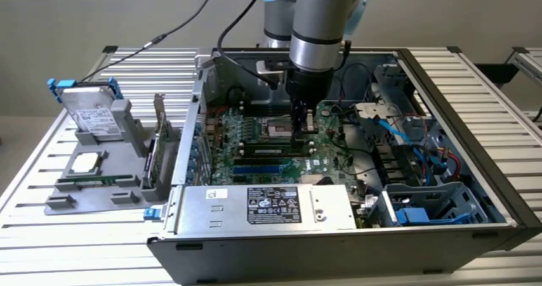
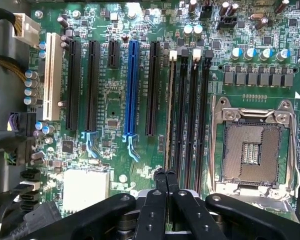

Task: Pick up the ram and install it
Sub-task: 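Press down the ram until it locks into place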

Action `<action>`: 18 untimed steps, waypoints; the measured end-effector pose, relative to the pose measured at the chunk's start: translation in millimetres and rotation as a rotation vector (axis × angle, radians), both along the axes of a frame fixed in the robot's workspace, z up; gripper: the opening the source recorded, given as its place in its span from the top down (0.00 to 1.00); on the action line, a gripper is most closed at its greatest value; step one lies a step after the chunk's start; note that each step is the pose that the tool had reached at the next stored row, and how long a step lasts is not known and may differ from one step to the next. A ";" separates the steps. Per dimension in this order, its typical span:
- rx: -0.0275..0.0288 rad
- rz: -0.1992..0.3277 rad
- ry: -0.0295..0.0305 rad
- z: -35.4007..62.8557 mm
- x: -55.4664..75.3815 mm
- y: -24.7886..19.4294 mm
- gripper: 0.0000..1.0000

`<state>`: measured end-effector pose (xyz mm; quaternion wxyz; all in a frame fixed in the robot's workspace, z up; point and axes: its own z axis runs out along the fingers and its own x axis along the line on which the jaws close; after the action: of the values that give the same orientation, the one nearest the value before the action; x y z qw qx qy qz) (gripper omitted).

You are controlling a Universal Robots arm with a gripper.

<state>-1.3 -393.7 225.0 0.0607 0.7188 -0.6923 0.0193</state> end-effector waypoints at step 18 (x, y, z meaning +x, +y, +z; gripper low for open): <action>0.0000 0.000 -0.0002 5.7 -18.2 1.0 0.90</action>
<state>-19.5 -392.8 230.7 0.0607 0.7187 -0.6924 0.0194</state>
